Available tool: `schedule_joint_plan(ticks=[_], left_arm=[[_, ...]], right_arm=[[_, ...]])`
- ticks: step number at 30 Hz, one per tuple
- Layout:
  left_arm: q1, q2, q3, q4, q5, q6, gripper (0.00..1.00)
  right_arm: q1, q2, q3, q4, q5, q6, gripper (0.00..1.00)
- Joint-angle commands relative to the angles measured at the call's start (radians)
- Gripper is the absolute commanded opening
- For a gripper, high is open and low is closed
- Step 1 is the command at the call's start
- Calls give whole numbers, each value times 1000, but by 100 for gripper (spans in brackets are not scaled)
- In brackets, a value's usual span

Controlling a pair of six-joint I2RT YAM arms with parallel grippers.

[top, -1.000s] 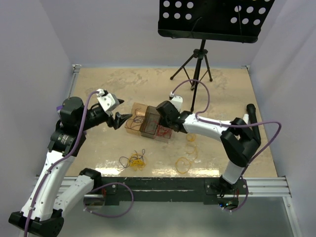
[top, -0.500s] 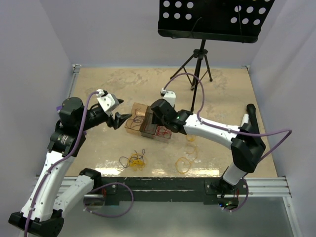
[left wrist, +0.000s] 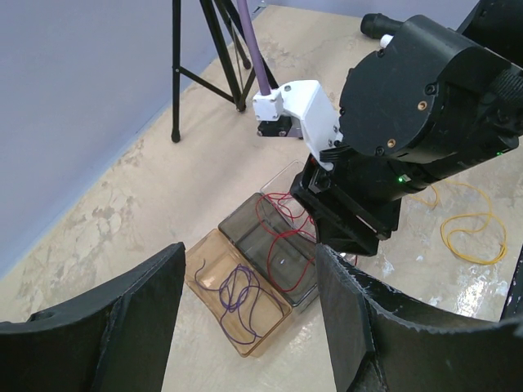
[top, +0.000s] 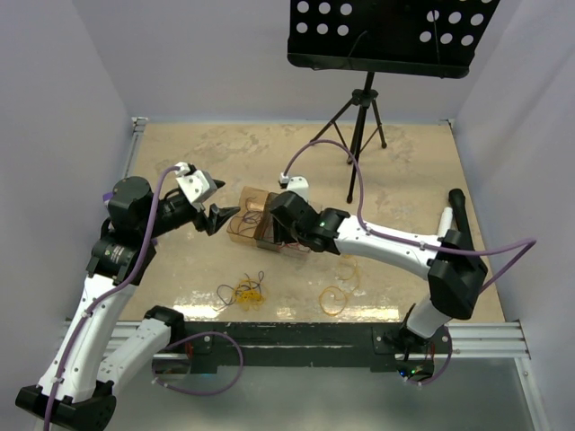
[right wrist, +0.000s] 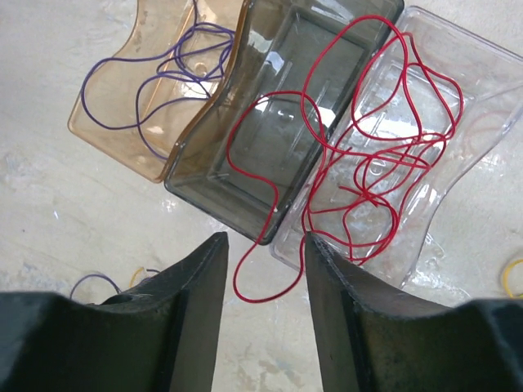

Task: Untangle the cables
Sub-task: Place the cable in the bin.

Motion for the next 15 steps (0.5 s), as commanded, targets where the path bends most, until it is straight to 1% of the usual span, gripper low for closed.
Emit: schedule_joint_plan(ticks=[1, 11, 15], left_arm=[[-2, -6, 17, 26, 2, 6, 70], [-2, -4, 23, 17, -4, 11, 70], [-2, -4, 23, 18, -4, 11, 70]], right_arm=[[12, -47, -38, 3, -26, -24, 45], [17, -43, -64, 37, -57, -21, 36], [17, -33, -64, 49, -60, -19, 35]])
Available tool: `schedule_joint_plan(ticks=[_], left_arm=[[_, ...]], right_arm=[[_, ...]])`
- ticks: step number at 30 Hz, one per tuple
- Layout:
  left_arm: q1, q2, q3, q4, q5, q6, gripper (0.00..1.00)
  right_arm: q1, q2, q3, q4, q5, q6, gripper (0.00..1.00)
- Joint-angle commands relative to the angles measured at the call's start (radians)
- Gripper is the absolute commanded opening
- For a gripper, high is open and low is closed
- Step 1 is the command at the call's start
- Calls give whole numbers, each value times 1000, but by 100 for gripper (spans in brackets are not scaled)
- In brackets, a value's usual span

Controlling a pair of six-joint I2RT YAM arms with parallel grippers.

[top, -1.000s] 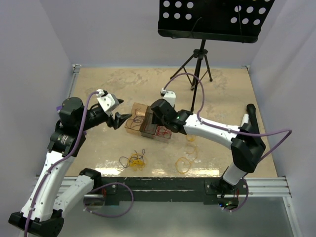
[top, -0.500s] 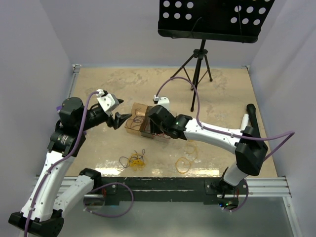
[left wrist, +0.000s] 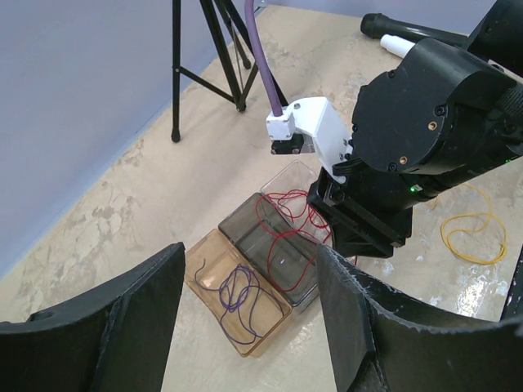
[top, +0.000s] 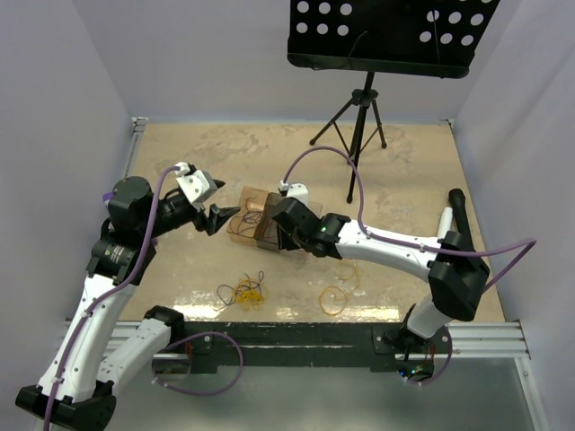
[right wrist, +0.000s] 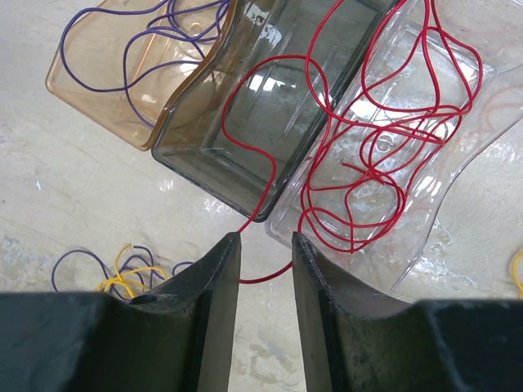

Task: Untangle the cables
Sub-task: Place the cable in the bin.

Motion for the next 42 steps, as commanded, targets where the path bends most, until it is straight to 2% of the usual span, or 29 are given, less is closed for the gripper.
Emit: schedule_joint_plan(ticks=[1, 9, 10, 14, 17, 28, 34, 42], left_arm=[[-2, -4, 23, 20, -3, 12, 70], [-2, -10, 21, 10, -15, 23, 70], [-2, -10, 24, 7, -18, 28, 70], [-2, -15, 17, 6, -16, 31, 70], [-2, -15, 11, 14, -7, 25, 70], [-2, -16, 18, 8, -16, 28, 70], [-2, -16, 21, 10, -16, 26, 70], [-2, -21, 18, 5, -21, 29, 70]], right_arm=[[4, -7, -1, 44, -19, -6, 35], [4, 15, -4, 64, -32, 18, 24], [4, 10, -7, 51, -26, 21, 25], [4, -56, -48, 30, 4, 54, 44], [4, -106, -79, 25, 8, 90, 50], [6, -182, -260, 244, -114, 308, 51], [4, -154, -268, 323, -130, 386, 50], [4, -114, -248, 343, -121, 428, 48]])
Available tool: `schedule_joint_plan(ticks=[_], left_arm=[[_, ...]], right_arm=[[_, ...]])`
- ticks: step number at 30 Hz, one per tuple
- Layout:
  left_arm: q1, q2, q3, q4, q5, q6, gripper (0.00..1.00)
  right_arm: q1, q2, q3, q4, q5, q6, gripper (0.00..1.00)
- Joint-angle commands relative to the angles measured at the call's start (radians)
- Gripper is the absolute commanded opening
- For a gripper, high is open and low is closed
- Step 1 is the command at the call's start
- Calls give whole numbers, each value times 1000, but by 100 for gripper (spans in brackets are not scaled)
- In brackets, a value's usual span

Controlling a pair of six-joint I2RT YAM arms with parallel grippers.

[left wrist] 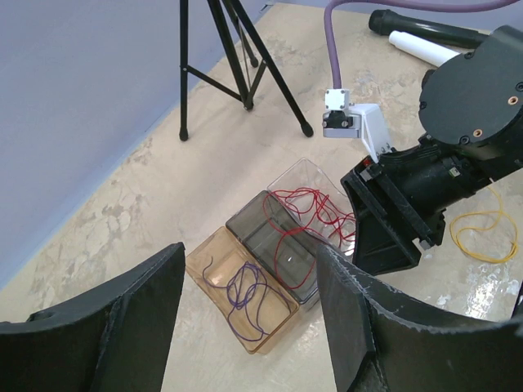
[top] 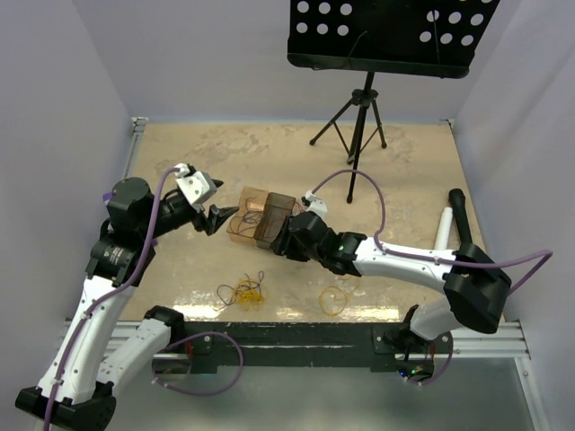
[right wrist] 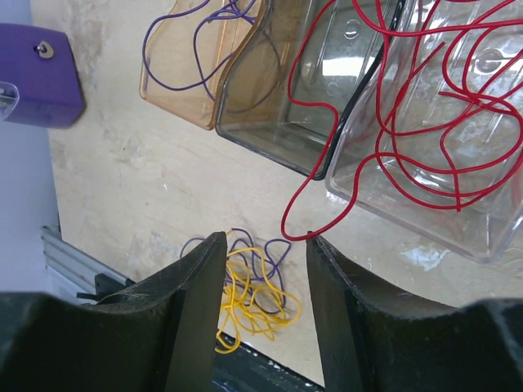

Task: Untangle the cables
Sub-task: Place the cable in the bin.

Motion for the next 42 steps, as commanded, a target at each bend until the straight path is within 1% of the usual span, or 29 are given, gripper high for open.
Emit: schedule_joint_plan(ticks=[1, 4, 9, 16, 22, 32, 37, 42], left_arm=[[-2, -13, 21, 11, -6, 14, 70], [-2, -15, 18, 8, -8, 15, 70], [-2, -16, 18, 2, -12, 23, 70], [-2, -16, 18, -1, -12, 25, 70], [-2, -15, 17, 3, -12, 23, 70], [-2, -15, 9, 0, -20, 28, 70], [-2, -16, 9, 0, -26, 28, 70], [-2, -15, 10, 0, -29, 31, 70]], right_arm=[[3, 44, 27, 44, 2, 48, 48], [2, 66, 24, 47, 8, 58, 47], [1, 58, 7, 52, 59, 95, 41], [1, 32, 19, 49, 102, 117, 40], [-13, 37, 18, 41, 99, 114, 37], [-19, 38, 30, 23, 116, 98, 17], [-19, 3, 41, -22, 160, 81, 0], [-24, -80, 72, -71, 211, 43, 0]])
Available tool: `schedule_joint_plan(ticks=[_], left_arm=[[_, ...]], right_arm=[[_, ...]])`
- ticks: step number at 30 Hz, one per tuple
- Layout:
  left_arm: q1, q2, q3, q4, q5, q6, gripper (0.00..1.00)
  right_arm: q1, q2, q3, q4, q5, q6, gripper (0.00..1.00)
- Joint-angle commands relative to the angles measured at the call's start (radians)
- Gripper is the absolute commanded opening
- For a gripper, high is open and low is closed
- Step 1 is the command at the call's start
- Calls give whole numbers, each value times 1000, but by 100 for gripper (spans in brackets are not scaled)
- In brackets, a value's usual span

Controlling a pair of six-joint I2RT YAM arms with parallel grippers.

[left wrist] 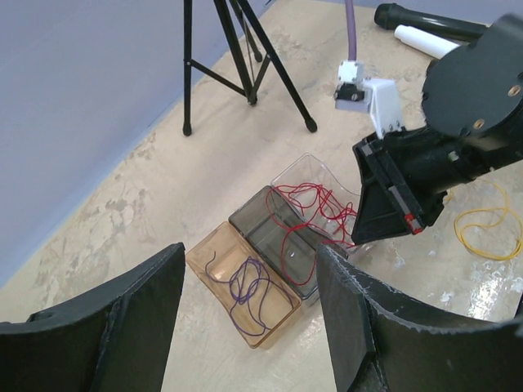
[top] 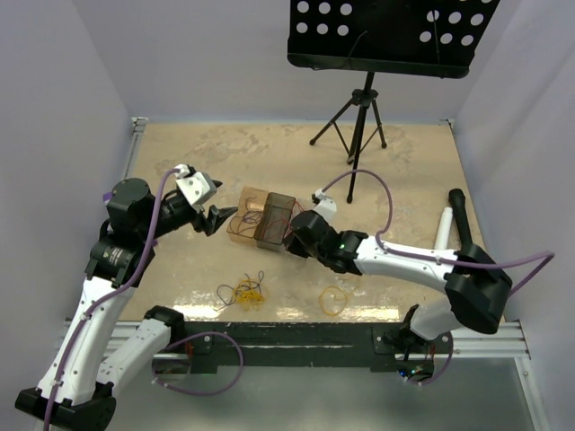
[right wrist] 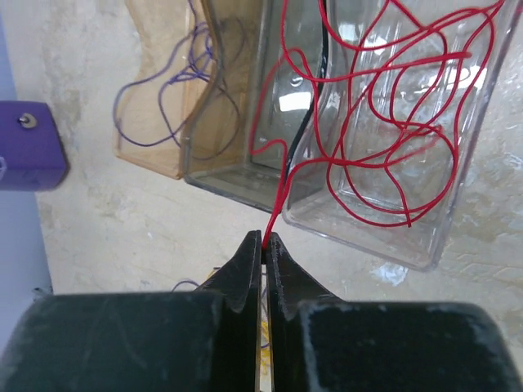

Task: Untangle the cables
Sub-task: Place the cable in the bin.

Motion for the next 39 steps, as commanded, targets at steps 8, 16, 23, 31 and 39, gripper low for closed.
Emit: schedule_joint_plan(ticks=[8, 16, 23, 31, 39], left_arm=[[-2, -10, 9, 17, -13, 20, 70], [-2, -8, 6, 18, -7, 15, 70], [-2, -7, 12, 18, -7, 9, 70], [-2, -7, 11, 17, -7, 9, 70], [-2, -5, 12, 18, -7, 8, 70]], right_arm=[[-124, -266, 51, -124, 93, -81, 0], [-236, -406, -14, -132, 49, -133, 0], [-241, -326, 53, -177, 46, -240, 0], [-235, -133, 139, -212, 52, -394, 0], [-176, -15, 268, -330, 188, -426, 0]])
